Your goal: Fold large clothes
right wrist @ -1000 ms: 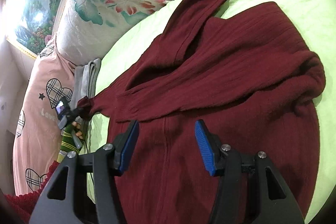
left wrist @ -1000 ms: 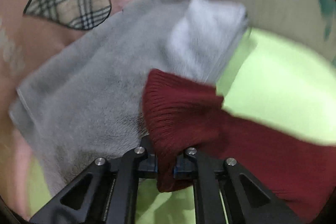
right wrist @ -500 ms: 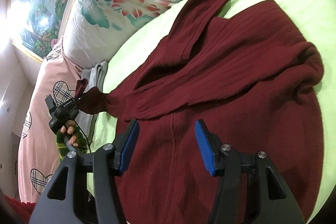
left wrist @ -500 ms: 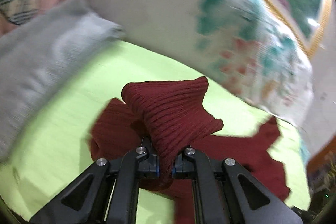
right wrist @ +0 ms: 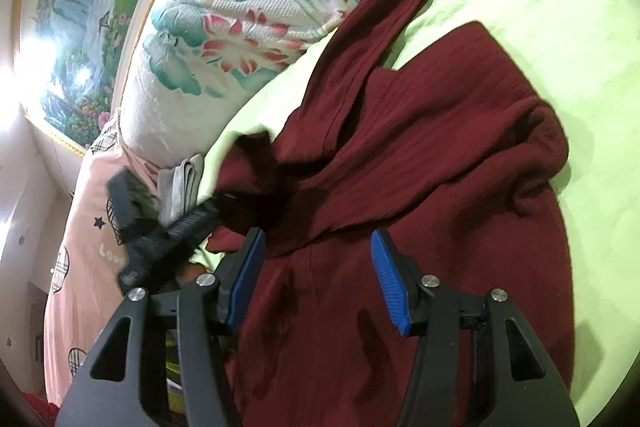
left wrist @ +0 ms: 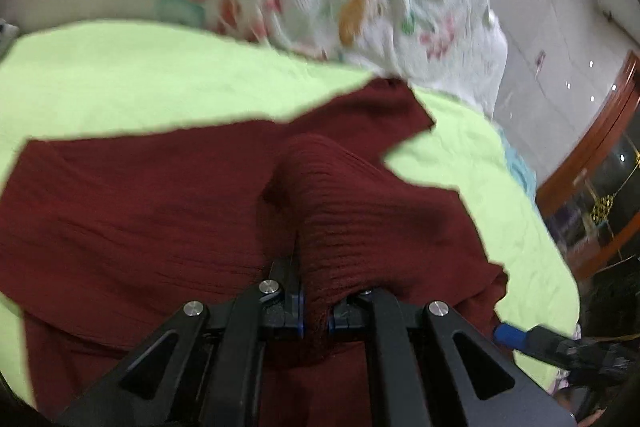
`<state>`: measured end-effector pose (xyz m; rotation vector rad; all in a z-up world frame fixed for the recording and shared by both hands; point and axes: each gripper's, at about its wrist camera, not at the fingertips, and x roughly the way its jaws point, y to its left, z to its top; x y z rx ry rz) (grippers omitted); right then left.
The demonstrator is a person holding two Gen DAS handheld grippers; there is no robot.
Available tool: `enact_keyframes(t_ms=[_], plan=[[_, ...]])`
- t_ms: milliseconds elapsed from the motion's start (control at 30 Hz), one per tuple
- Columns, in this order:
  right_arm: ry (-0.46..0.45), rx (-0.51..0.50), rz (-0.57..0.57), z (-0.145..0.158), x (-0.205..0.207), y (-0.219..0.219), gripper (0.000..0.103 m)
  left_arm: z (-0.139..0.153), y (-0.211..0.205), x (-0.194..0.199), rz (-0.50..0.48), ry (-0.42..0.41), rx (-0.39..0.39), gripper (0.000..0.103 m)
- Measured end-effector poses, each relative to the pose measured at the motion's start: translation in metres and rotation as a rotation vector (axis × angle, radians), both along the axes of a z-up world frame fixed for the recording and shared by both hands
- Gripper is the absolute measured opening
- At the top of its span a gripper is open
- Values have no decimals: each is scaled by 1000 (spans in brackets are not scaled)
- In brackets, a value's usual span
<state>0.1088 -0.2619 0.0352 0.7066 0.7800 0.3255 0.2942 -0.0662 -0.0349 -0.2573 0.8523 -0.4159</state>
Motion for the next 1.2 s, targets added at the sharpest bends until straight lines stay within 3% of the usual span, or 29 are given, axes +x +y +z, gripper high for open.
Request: enact_keyframes(t_ms=[133,233,267,300,433,600,700,900,933,967,1000,1067,1200], plan=[[5,-7,-31,0,6,-5,56,-35,-20,9,-37,86,50,13],[27,-27,-33,-1,15,-3,56,-39,-10,-2,-37,108,39,34],[33,-39,-28,-1,20,1,57,-36,-4,-12,-32,97,39,52],[37,-45,-24,-2,24,3,59,-32,5,-18,-23,88,40,61],[71,-44,20,-9,48,17,62,-20,43,-54,24,35,50,63],[128,27,36,-23,72,31,62,-23,131,-81,267,40,83,63],[145,-35,-2,-27,79,39,64,-34,171,-81,359,85,77,63],[205,97,-59,-49,103,36,64,-47,207,-70,453,119,54,62],[205,88,-57,-51,108,38,50,-48,209,-67,455,119,50,62],[209,71,-48,-52,113,41,13,-49,209,-63,454,121,54,62],[217,73,-25,-53,118,43,8,-50,207,-57,452,124,66,62],[184,78,-10,-45,117,43,7,-51,206,-50,450,122,84,61],[-16,8,-32,9,89,22,7,-51,208,-43,450,115,103,61]])
